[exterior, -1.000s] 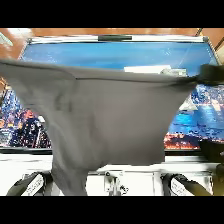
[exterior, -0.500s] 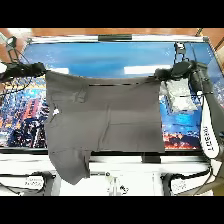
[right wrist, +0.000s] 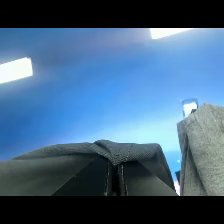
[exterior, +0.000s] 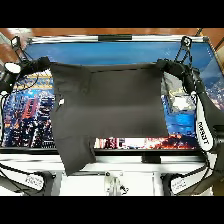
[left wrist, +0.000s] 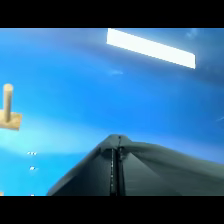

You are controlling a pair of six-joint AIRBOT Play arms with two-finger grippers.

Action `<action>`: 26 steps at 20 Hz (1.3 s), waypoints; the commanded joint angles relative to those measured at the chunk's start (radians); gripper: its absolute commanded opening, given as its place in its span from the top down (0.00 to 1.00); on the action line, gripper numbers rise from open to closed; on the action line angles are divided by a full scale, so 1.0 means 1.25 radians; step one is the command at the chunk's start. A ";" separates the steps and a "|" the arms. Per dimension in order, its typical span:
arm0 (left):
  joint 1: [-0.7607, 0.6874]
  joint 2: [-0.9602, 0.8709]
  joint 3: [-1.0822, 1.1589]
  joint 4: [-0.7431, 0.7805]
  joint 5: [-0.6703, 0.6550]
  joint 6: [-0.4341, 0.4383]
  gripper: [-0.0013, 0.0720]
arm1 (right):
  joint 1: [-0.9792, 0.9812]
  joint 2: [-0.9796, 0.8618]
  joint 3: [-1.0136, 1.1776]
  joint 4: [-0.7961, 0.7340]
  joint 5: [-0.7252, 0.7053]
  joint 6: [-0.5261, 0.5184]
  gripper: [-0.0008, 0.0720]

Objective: Fold the shirts.

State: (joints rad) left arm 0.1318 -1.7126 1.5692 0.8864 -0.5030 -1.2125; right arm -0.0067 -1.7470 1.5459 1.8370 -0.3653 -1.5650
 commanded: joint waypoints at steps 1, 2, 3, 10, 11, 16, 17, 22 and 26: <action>-0.030 -0.033 0.002 -0.013 0.029 0.042 0.94 | 0.004 -0.026 0.000 0.011 0.031 0.011 0.90; -0.036 -0.040 0.002 -0.013 0.036 0.042 0.94 | 0.004 -0.033 0.000 0.010 0.033 0.011 0.90; -0.040 -0.044 0.002 -0.013 0.042 0.042 0.94 | 0.003 -0.040 0.000 0.010 0.033 0.011 0.90; -0.006 -0.020 0.002 -0.009 -0.159 0.124 0.94 | -0.004 -0.017 0.000 -0.023 -0.082 0.008 0.90; 0.003 -0.011 0.002 -0.010 -0.223 0.144 0.94 | -0.007 -0.005 0.000 -0.034 -0.143 0.008 0.90; 0.067 0.014 0.002 -0.009 -0.495 0.137 0.94 | -0.017 0.013 0.000 -0.096 -0.496 0.007 0.90; 0.077 0.013 0.002 -0.009 -0.542 0.132 0.94 | -0.017 0.013 0.000 -0.117 -0.530 0.007 0.90; 0.087 0.006 0.001 0.081 -0.666 0.080 0.94 | -0.017 -0.001 -0.002 -0.149 -0.572 0.009 0.90; 0.074 -0.020 -0.001 0.084 -0.708 0.065 0.94 | -0.016 -0.020 -0.002 -0.149 -0.579 0.016 0.90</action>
State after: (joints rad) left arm 0.2310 -1.7191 1.5688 0.9695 -1.3052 -1.1114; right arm -0.0277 -1.7596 1.5436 1.6634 -1.0569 -1.5505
